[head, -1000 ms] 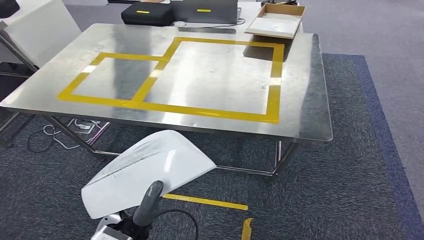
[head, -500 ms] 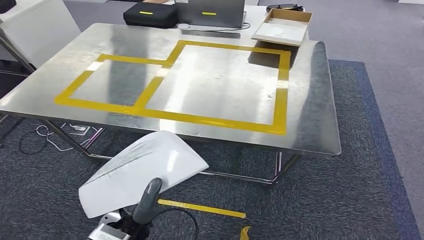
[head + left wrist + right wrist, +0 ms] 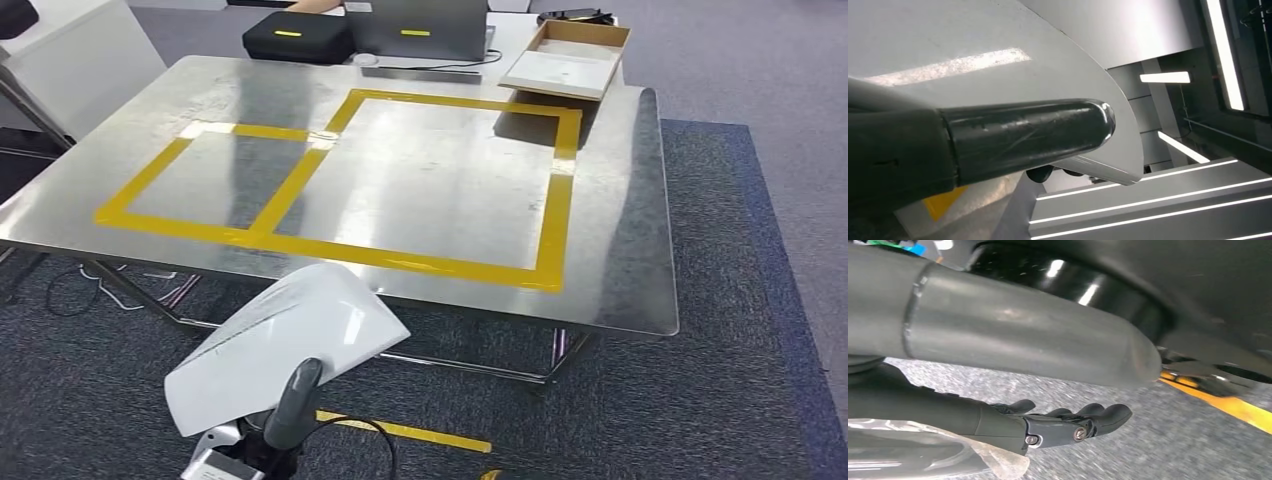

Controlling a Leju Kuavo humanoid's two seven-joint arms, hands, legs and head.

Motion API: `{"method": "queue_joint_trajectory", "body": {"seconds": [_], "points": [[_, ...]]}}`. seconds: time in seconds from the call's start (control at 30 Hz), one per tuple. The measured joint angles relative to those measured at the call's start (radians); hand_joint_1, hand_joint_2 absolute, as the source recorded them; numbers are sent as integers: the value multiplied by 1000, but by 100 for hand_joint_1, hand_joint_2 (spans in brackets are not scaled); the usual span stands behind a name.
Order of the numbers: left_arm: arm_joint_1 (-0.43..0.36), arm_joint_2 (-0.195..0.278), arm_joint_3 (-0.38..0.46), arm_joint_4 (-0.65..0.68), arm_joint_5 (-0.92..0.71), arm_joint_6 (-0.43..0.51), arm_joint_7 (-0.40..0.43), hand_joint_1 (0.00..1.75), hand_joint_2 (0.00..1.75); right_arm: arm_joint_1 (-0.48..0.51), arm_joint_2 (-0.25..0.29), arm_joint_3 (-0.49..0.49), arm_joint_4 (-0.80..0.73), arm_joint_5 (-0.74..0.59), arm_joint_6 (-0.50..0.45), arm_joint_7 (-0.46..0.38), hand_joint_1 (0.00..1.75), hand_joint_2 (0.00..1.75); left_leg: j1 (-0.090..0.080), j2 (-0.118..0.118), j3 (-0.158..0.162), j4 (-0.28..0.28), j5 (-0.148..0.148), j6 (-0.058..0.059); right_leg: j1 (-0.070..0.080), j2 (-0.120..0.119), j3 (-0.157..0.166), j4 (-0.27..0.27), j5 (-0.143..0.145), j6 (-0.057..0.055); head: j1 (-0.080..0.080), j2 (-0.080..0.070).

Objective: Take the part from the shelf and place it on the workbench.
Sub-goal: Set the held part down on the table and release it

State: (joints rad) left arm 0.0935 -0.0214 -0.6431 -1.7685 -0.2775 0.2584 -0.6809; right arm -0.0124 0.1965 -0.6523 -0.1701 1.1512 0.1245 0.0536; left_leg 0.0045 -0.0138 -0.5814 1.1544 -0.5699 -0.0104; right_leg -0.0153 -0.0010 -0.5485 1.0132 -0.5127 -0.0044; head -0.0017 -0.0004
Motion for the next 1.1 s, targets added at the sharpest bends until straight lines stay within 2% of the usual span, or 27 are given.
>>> {"method": "queue_joint_trajectory", "body": {"seconds": [0.07,0.1,0.13,0.17,0.2,0.23,0.27,0.3,0.33,0.4,0.43,0.47,0.53,0.57,0.6,0.63,0.67,0.7,0.73,0.77,0.8,0.83,0.93,1.0,1.03,1.1], "points": [[1,1,0,0,0,1,0,175,0,-2,0,0,0,1,0,0,0,0,0,2,-76,118,-49,-4,1,-12,15,0,-14,-5,-2,0],[2,2,0,0,0,1,0,175,0,-2,0,0,0,1,0,0,0,0,0,2,-102,145,-59,-4,2,-18,24,0,-23,-5,-3,0],[2,3,0,0,0,1,0,175,0,-2,0,0,0,1,0,0,0,0,0,3,-113,140,-50,-2,3,-24,36,0,-33,-5,-3,0],[2,4,0,0,0,1,0,175,0,-2,0,0,0,1,0,0,0,0,-1,7,-109,102,-19,3,4,-31,51,-1,-44,-3,-3,0],[2,4,0,0,0,1,0,175,0,-2,0,0,0,1,1,0,0,0,-5,19,-95,42,30,11,5,-39,64,-1,-56,-2,-3,0],[2,4,0,0,0,1,0,175,0,-1,0,0,0,1,1,0,0,0,-12,39,-82,-12,68,19,7,-47,79,0,-67,2,-3,0],[2,4,0,0,0,1,0,175,0,-2,0,0,0,1,2,0,0,0,-18,57,-71,-55,90,27,10,-56,87,-1,-78,6,-3,0],[2,4,0,1,0,2,1,175,0,-2,1,0,1,1,2,0,0,0,-23,71,-66,-78,101,33,13,-66,93,-3,-88,12,-3,0],[2,4,0,1,0,2,1,175,0,-3,1,0,1,1,1,0,0,0,-25,72,-65,-85,96,38,15,-73,102,-3,-91,18,-3,0],[2,3,0,1,0,3,0,175,0,-6,1,0,1,0,0,0,0,0,-19,52,-52,-97,104,46,17,-78,113,3,-92,31,-3,0],[2,2,1,0,0,3,0,175,0,-8,1,0,0,-1,0,0,0,0,-14,41,-44,-104,105,49,16,-65,106,27,-89,36,-1,0],[2,2,1,0,0,3,0,175,0,-10,1,0,0,-1,0,0,0,0,-11,31,-36,-110,105,52,14,-48,81,67,-94,41,2,0],[0,1,2,0,0,3,0,175,0,-11,1,0,0,-3,-1,-1,0,0,-8,14,-28,-115,99,57,11,-15,-3,184,-127,46,7,0],[0,0,2,0,0,3,0,175,0,-10,1,0,0,-6,-2,-2,0,0,-8,5,-24,-115,93,59,10,-8,-47,235,-156,48,7,0],[1,0,2,0,0,4,0,175,0,-8,1,0,0,-10,-4,-2,0,0,-8,-3,-17,-115,86,59,9,-5,-81,262,-180,49,7,0],[2,0,2,0,0,4,0,175,0,-7,0,0,0,-13,-7,-4,0,0,-8,-10,-7,-115,78,59,10,-3,-102,261,-187,48,8,0],[3,1,2,0,0,4,0,175,0,-5,0,0,0,-16,-9,-5,0,0,-9,-16,6,-115,69,58,10,-2,-111,236,-173,47,8,0],[3,1,2,0,0,4,0,175,0,-4,0,0,0,-18,-11,-6,0,0,-9,-20,20,-116,59,57,10,-1,-107,187,-132,45,8,0],[3,1,3,0,0,4,0,175,0,-3,0,0,0,-19,-11,-7,0,0,-10,-21,33,-115,49,54,11,0,-99,130,-72,41,8,0],[3,1,3,0,0,4,1,175,0,-2,0,0,0,-19,-12,-7,0,0,-10,-23,42,-115,40,51,13,1,-92,84,-31,35,9,0],[4,1,3,0,0,5,1,175,0,-2,0,0,0,-20,-12,-7,0,0,-11,-24,48,-115,32,45,15,2,-85,53,3,29,10,0],[4,2,3,0,0,5,1,175,0,-1,0,0,0,-20,-13,-7,0,0,-12,-25,52,-115,27,40,16,2,-81,39,21,22,10,0],[4,2,3,0,-1,7,1,175,0,-1,-1,-1,0,-20,-18,-7,0,0,-13,-25,60,-108,26,29,16,1,-66,31,24,7,9,0],[3,3,3,0,-2,8,0,175,0,-2,-1,-1,-1,-19,-21,-7,0,0,-13,-17,47,-72,21,21,12,0,-46,20,19,-2,4,0],[3,3,3,-1,-2,9,0,175,0,-4,-1,-1,-1,-18,-22,-7,0,0,-12,-12,26,-31,8,16,9,-1,-37,16,17,-6,1,0],[3,4,3,-1,-3,10,0,175,0,-6,-1,-1,-2,-17,-24,-7,0,0,-7,-2,-43,86,-38,5,9,-3,-24,13,7,-12,-6,0]]}}
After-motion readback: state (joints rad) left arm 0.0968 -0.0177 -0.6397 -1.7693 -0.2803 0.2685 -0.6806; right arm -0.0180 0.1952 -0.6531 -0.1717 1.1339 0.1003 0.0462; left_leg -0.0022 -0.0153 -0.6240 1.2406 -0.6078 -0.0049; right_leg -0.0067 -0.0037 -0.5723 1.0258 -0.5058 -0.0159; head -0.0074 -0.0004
